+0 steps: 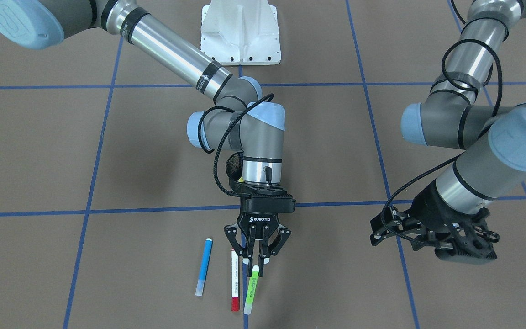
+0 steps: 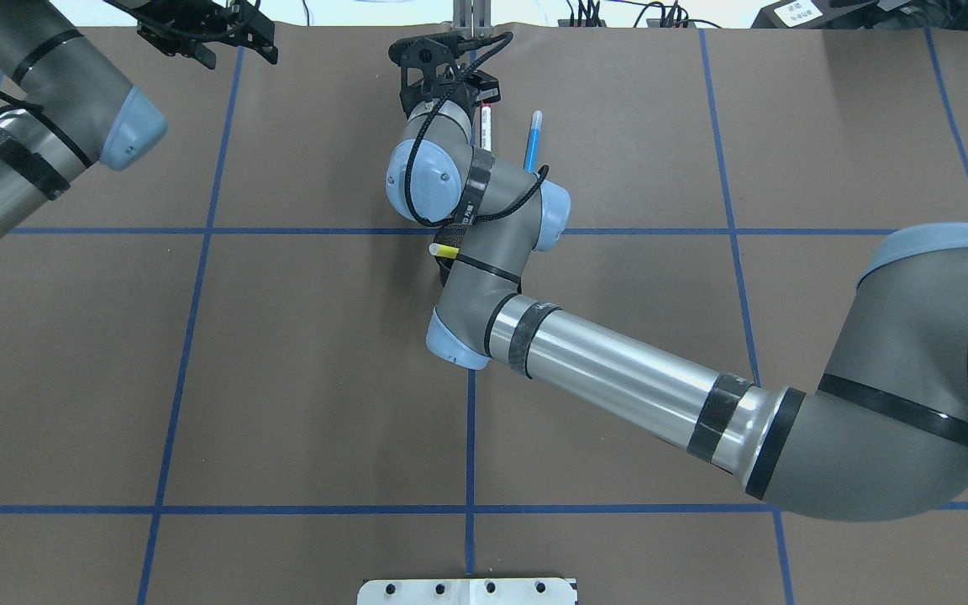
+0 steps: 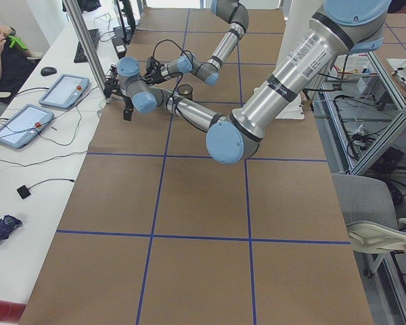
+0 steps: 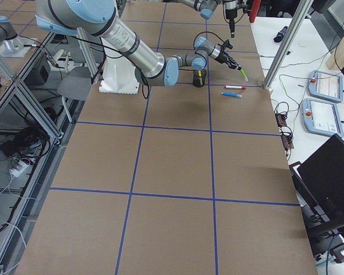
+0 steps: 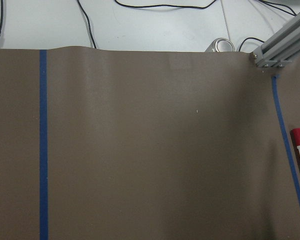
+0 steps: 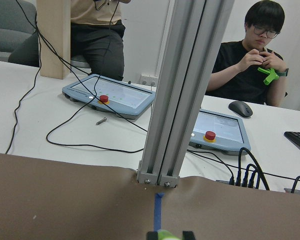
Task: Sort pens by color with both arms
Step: 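Carry the green highlighter beside the red-capped marker and release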
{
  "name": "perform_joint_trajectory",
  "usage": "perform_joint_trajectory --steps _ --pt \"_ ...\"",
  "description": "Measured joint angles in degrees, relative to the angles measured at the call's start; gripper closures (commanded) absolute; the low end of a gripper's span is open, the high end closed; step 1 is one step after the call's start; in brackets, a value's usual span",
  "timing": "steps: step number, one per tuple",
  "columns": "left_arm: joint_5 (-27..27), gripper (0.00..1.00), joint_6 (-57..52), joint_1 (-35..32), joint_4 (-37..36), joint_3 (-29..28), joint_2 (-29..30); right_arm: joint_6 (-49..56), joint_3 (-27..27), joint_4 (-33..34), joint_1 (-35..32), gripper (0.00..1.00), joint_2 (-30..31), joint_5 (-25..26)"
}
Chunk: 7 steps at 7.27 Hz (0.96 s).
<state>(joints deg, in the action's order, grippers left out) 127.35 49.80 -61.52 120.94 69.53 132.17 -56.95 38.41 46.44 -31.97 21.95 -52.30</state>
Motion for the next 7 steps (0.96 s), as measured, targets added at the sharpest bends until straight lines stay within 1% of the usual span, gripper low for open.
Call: perform_joint_trajectory --steps 1,2,3,4,7 --pt "0.00 0.00 0.00 0.00 0.16 0.00 -0.30 0.09 -0.62 -0.86 0.26 1.00 -0.03 0.00" --pt "0.00 0.00 -0.01 0.00 0.58 0.00 -0.67 0.25 -0.87 -1.18 0.46 0.98 -0.05 0.01" --pt "0.00 0.00 0.01 0.00 0.97 0.00 -0.95 0.50 -0.99 -1.30 0.51 0.33 -0.06 0.01" --pt "0.00 0.00 0.00 0.00 1.14 -0.04 -1.06 0.79 -1.02 -1.34 0.51 0.03 -0.06 0.01" --pt "0.00 0.00 -0.04 0.00 1.28 -0.23 -1.11 1.80 -0.74 -1.35 0.61 0.01 -0.10 -0.32"
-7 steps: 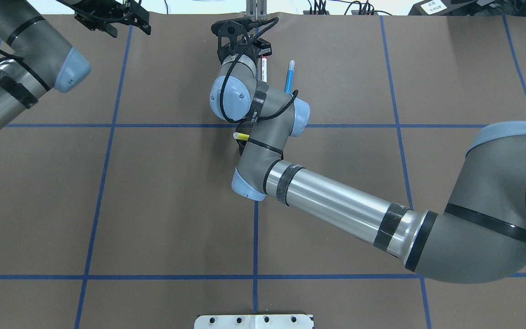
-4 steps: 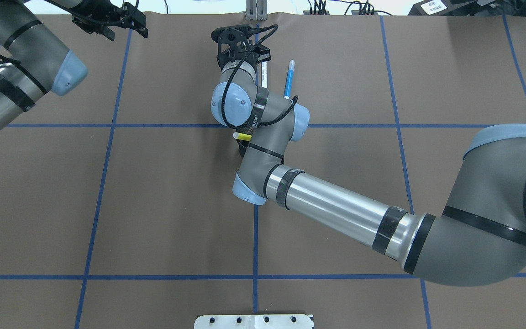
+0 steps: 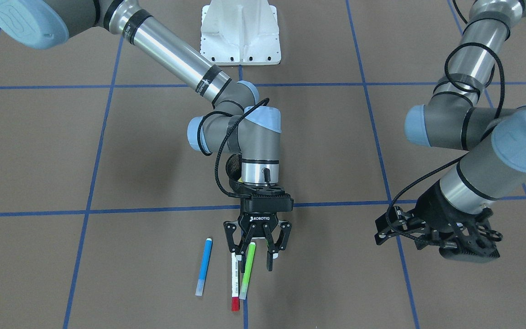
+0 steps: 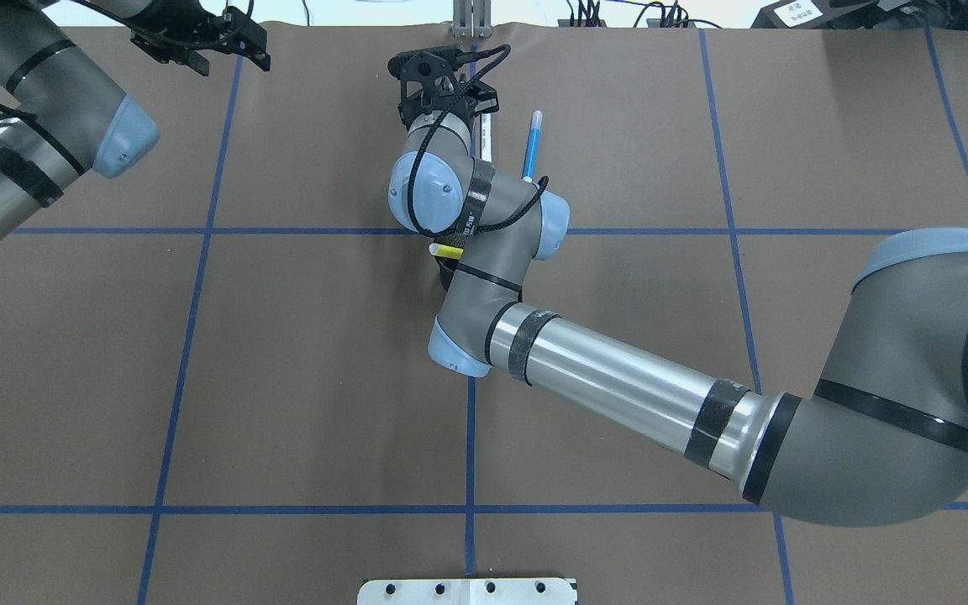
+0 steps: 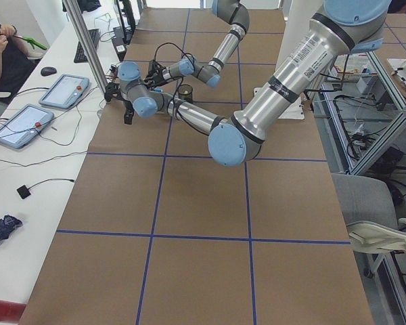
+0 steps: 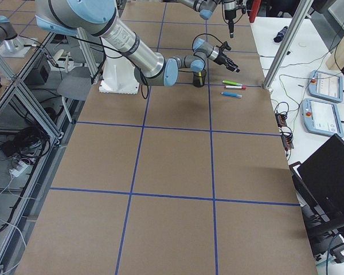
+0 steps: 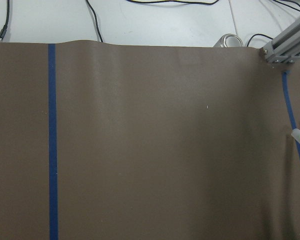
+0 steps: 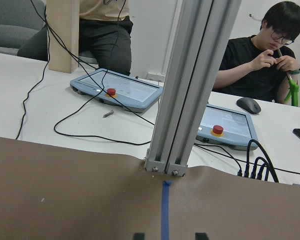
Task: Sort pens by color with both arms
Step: 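Carry the green highlighter beside the red-capped marker and release, then withdraw the right arm while the left gripper moves over the pen cup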
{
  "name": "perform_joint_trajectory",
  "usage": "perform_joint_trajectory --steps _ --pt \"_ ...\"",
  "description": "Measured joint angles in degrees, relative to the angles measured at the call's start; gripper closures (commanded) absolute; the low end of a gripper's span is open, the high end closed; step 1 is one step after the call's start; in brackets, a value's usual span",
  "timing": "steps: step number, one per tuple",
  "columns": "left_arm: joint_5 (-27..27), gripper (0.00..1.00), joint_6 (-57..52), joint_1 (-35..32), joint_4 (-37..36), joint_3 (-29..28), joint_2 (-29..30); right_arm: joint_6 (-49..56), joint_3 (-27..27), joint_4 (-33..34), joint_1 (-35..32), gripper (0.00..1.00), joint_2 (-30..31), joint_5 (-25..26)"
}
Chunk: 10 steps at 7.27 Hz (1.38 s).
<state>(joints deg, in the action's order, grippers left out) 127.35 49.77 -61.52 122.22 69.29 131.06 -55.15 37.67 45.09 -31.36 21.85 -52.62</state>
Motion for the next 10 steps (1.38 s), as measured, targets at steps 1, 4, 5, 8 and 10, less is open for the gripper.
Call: perform_joint_trajectory --steps 1,4,5,8,10 --pt "0.00 0.00 0.06 0.00 0.02 0.01 0.06 1.96 1.37 0.00 -0.16 0.01 -0.05 -1.77" --pt "0.10 0.00 1.00 0.11 -0.42 0.43 1.94 11.11 8.69 0.93 -4.51 0.01 0.16 -14.95" --pt "0.19 0.00 1.59 0.17 -0.70 0.49 3.15 11.68 11.60 3.62 -6.34 0.01 0.65 -18.48" --pt "0.78 0.01 2.45 1.82 -3.71 4.06 6.00 19.22 24.40 12.49 -13.49 0.01 8.14 -29.01" --pt "0.41 0.01 2.09 5.57 -4.91 8.59 6.91 23.87 26.52 13.07 -17.61 0.01 11.82 -33.60"
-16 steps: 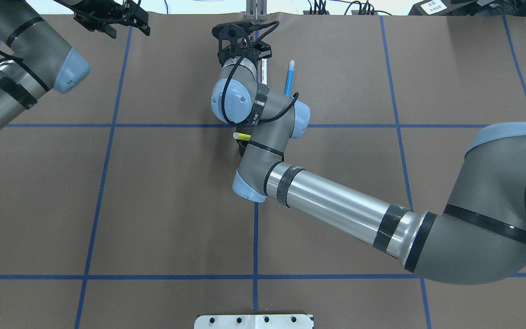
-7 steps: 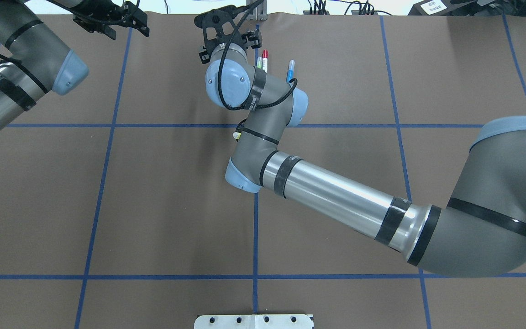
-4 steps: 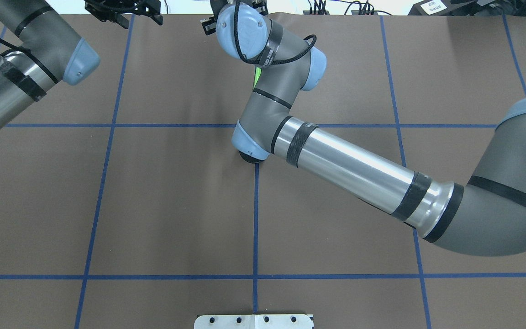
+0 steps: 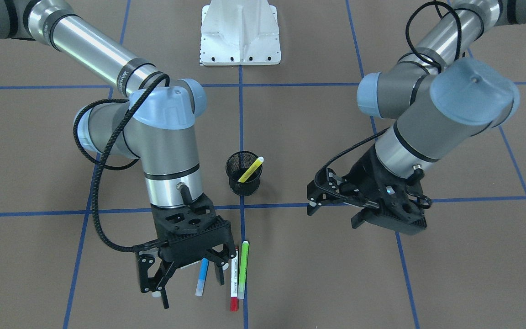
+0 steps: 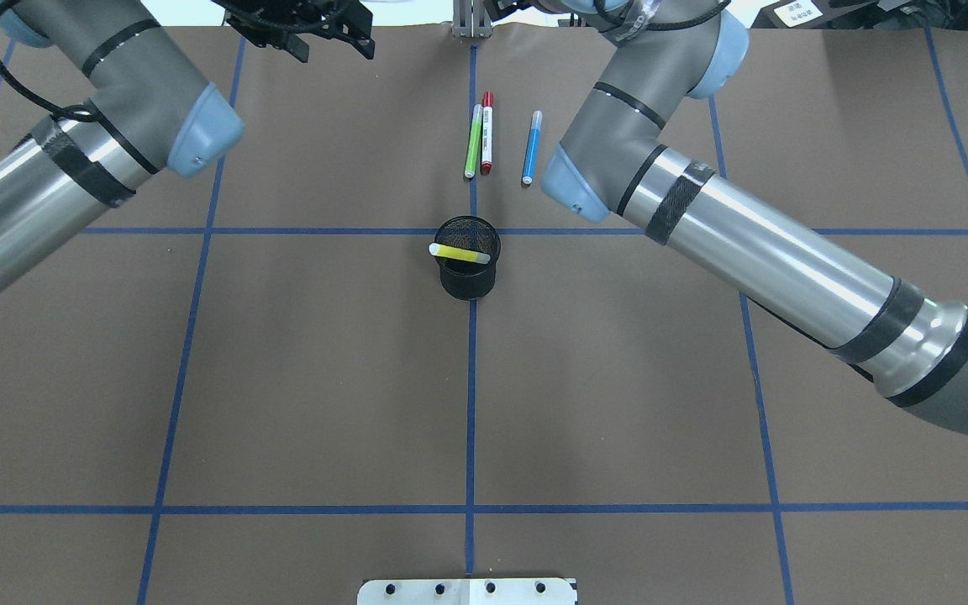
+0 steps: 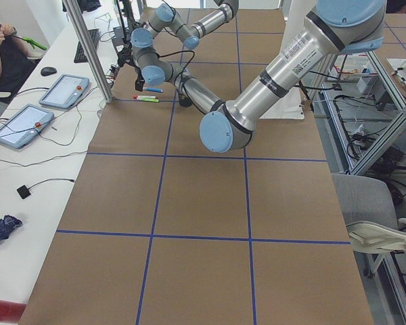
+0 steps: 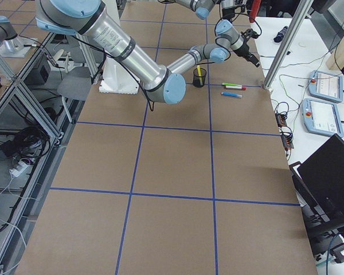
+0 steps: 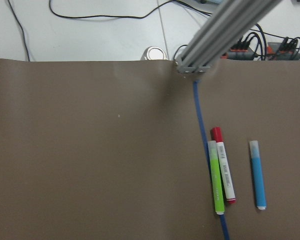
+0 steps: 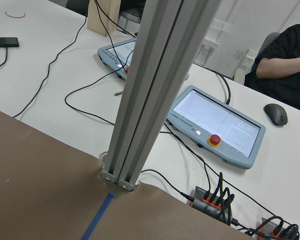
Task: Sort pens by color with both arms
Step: 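Withdraw the right arm while the left gripper moves over the pen cup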
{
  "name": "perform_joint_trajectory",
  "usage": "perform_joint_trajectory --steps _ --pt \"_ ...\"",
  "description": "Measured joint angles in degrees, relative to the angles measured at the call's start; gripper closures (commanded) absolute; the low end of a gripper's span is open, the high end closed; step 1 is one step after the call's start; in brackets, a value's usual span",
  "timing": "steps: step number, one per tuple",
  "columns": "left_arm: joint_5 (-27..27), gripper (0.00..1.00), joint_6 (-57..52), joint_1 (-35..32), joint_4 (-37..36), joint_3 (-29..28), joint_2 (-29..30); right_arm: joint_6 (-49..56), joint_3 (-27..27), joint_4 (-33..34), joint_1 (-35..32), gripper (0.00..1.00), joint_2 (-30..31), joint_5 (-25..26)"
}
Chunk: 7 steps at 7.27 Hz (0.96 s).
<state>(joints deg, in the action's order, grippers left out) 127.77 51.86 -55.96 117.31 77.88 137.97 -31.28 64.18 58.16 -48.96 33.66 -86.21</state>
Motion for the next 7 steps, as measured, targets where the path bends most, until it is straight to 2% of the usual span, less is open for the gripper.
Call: perform_joint_trajectory --steps 2,4,5,7 --pt "-1.63 0.01 -6.37 3.89 -4.88 1.20 3.49 0.17 0.93 -0.04 -3.71 0.01 3.02 -7.00" --pt "-10.71 0.01 -23.46 8.87 -15.01 1.37 7.42 -0.95 3.91 -0.04 -5.22 0.01 7.12 -10.34" --pt "-13.74 0.01 -29.62 10.88 -17.04 1.29 7.97 -2.05 5.10 0.51 -6.28 0.01 8.41 -12.86" --pt "-15.39 0.03 -34.01 13.55 -18.92 1.17 7.70 -4.32 6.39 3.46 -9.47 0.01 9.96 -20.56"
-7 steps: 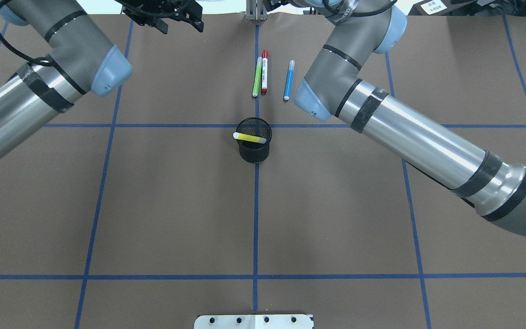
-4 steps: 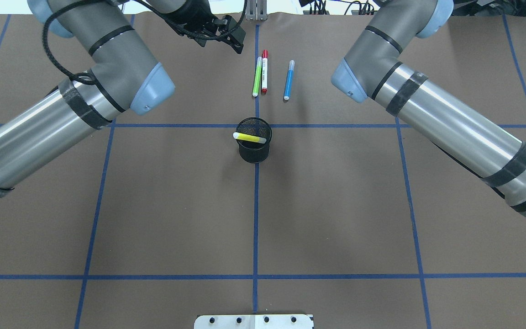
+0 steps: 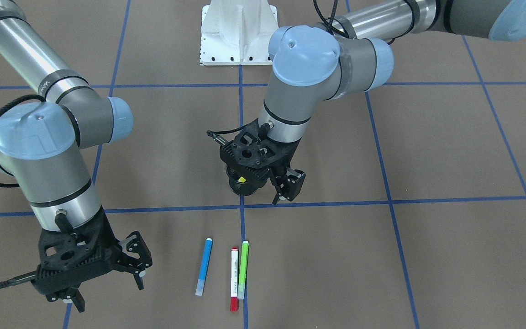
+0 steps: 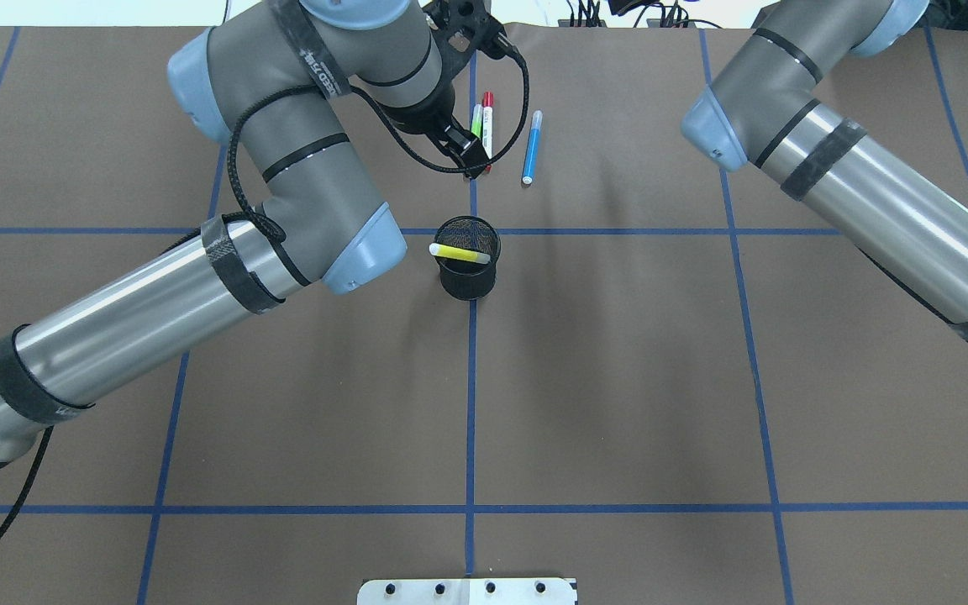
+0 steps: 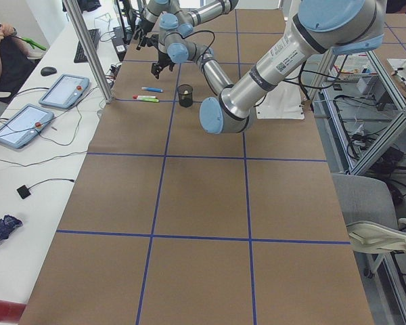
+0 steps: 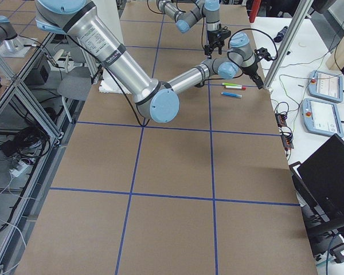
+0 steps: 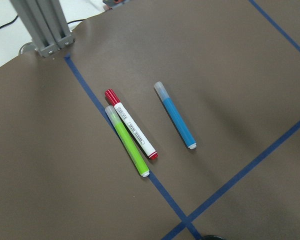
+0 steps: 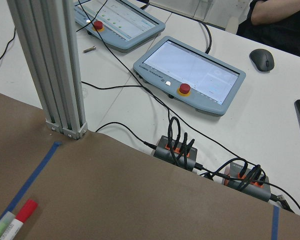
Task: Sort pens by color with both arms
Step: 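Withdraw the right arm while the left gripper moves over the pen cup, then lower the left gripper onto the yellow highlighter in the cup and grasp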
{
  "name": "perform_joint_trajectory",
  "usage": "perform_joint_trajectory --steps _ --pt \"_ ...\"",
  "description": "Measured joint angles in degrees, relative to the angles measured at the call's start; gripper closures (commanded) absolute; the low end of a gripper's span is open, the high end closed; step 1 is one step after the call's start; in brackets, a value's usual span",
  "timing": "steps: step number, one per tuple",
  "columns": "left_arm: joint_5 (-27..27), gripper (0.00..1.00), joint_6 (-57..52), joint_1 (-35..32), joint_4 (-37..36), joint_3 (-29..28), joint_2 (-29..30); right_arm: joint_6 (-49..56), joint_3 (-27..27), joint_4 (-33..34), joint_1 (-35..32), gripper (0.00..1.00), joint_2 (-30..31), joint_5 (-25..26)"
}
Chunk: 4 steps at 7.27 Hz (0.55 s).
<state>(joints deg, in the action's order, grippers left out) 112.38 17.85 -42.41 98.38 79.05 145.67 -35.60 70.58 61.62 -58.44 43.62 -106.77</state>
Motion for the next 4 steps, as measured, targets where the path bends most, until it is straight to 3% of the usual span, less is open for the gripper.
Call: perform_joint_trajectory --steps 4 --pt "0.78 0.06 -3.82 2.90 -6.40 0.80 -0.97 -0.67 0.27 0.87 -1.12 0.01 1.40 -2.73"
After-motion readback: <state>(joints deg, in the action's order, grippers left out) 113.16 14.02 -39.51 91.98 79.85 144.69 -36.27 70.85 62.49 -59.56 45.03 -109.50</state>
